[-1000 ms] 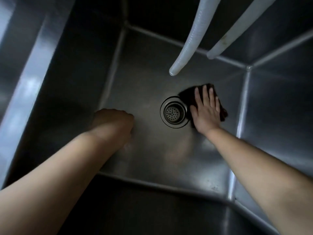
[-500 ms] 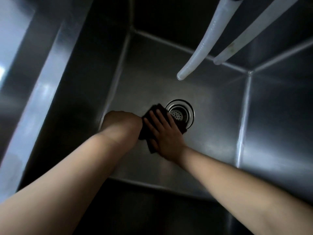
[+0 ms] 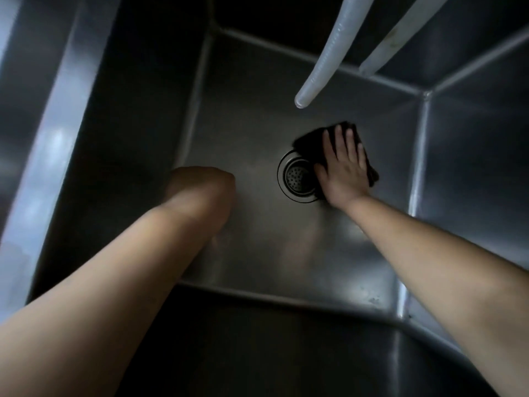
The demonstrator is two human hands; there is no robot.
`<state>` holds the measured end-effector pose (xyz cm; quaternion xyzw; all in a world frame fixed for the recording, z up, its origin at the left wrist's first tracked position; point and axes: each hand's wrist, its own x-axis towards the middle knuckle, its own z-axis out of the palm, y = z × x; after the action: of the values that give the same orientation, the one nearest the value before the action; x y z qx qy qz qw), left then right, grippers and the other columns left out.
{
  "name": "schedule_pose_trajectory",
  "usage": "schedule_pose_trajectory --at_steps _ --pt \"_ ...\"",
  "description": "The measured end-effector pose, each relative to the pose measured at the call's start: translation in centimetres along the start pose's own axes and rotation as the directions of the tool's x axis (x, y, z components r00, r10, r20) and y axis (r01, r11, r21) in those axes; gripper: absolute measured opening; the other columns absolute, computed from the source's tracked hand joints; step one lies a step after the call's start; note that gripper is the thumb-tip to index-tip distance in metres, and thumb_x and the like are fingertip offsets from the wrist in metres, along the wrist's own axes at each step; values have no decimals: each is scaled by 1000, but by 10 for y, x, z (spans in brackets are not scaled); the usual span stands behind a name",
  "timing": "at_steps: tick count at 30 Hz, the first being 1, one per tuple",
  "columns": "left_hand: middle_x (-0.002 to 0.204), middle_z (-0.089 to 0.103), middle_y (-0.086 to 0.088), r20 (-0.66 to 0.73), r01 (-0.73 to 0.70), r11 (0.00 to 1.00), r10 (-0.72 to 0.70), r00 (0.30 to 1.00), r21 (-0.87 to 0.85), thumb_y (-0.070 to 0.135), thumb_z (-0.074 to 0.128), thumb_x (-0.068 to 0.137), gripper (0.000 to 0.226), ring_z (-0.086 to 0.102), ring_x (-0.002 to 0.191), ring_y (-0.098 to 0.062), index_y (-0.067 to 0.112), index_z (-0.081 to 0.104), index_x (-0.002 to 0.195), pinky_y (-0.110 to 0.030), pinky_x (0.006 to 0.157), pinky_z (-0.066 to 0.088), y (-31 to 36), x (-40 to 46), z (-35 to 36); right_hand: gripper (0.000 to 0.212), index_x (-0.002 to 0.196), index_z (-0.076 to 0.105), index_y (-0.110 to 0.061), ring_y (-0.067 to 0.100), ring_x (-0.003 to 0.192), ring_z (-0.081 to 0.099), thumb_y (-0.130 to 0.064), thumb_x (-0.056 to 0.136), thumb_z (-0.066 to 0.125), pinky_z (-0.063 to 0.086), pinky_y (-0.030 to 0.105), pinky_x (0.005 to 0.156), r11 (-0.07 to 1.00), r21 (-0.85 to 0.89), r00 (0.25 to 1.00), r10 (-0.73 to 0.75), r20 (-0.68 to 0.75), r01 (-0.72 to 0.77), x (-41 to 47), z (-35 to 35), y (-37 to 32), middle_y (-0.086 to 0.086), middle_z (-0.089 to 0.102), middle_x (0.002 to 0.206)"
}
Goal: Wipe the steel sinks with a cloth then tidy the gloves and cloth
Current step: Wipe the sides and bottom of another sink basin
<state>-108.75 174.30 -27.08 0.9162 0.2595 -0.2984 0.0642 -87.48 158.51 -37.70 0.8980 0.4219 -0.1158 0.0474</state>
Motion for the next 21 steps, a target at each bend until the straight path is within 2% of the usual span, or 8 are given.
schedule_pose_trajectory --at_steps 4,8,11,15,18,21 --pt "107 64 -5 -64 -6 1000 5 998 -24 28 55 89 21 62 101 -29 12 60 103 -28 69 35 -2 -2 -1 74 150 12 -12 36 144 3 -34 91 51 0 46 115 997 -75 997 15 70 -10 -83 13 9 18 8 156" --pt "105 65 -6 -92 -10 999 6 996 -39 26 56 89 19 62 100 -30 14 60 103 -28 69 35 -2 -1 -3 85 144 32 -9 45 138 22 -41 74 69 16 58 110 983 -130 982 -105 158 126 -136 25 -29 25 28 149" --pt "107 64 -7 -103 9 999 -13 995 -41 25 54 90 18 62 101 -30 14 59 103 -29 70 35 -3 -1 -4 82 145 30 -14 45 138 20 -52 78 58 15 62 108 936 -143 939 -298 170 323 -136 28 -66 22 28 150" --pt "109 63 -7 -95 22 999 -26 995 -42 27 53 90 18 61 101 -30 16 59 104 -29 71 35 -1 0 -1 71 150 7 -22 37 143 -6 -54 88 25 -7 56 113 888 -102 880 -419 222 448 -124 37 -119 14 6 157" --pt "109 63 -6 -86 8 999 -13 996 -51 31 55 89 20 60 101 -29 18 58 104 -29 73 39 -1 1 1 68 150 4 -26 32 142 -14 -53 90 24 -11 54 113 845 -75 832 -500 240 530 -126 43 -135 10 2 158" --pt "113 62 -6 -67 12 999 -15 998 -40 35 57 88 26 60 104 -29 19 57 109 -31 78 44 -2 3 5 66 150 7 -28 30 142 -12 -53 92 27 -10 52 114 737 -53 723 -643 253 674 -133 42 -117 9 3 158"
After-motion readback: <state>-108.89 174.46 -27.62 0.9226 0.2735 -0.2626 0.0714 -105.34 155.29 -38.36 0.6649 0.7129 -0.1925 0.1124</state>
